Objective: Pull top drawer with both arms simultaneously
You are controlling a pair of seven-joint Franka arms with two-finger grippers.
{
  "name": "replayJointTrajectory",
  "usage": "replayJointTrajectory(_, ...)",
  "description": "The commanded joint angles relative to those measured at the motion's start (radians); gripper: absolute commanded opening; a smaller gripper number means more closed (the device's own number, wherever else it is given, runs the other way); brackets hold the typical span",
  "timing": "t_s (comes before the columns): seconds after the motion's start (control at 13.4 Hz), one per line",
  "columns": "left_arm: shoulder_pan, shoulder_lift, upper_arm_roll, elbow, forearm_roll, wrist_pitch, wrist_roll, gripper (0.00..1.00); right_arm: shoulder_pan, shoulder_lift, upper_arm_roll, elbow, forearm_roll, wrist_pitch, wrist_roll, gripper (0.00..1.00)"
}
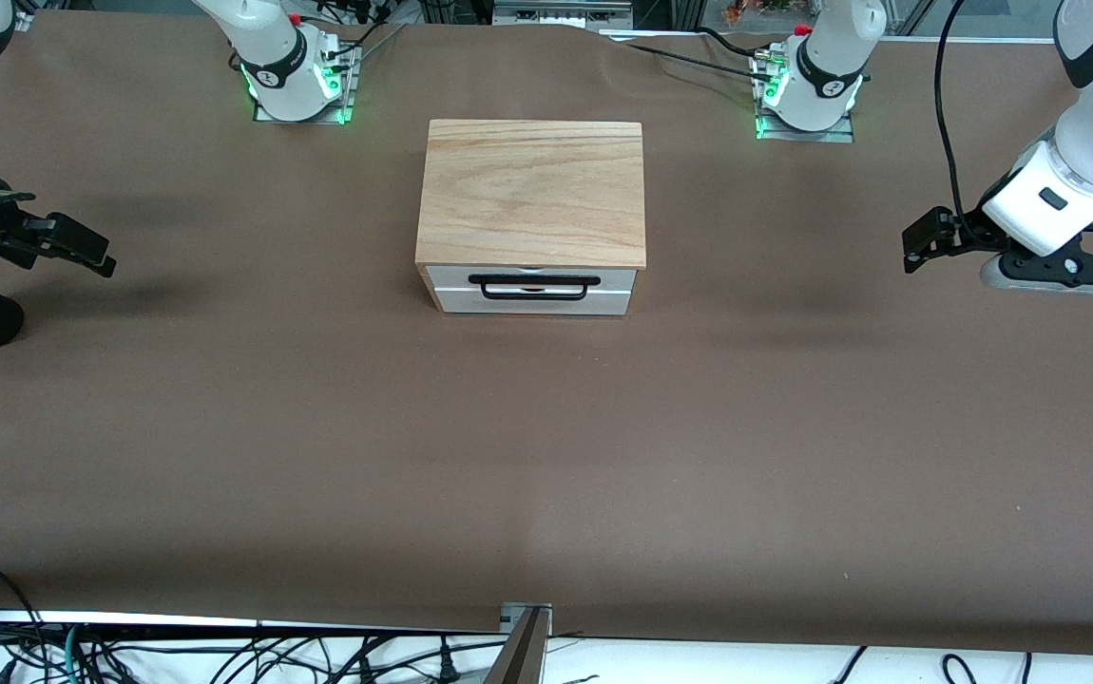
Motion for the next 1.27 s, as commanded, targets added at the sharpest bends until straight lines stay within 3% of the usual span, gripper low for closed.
replayJointTrajectory(0.0, -0.009, -0.017, 0.009, -0.005, -0.020, -0.017, 0.028, 1.00, -0.010, 0.008, 0.014, 0.023, -0.016, -0.020, 0.000, 1.00)
replayJointTrajectory(1.19, -0.012, -0.014, 0.009, 0.013, -0.018, -0.049, 0.025, 1.00, -0.013, 0.009, 0.011, 0.025, -0.028, -0.014, -0.002, 1.00)
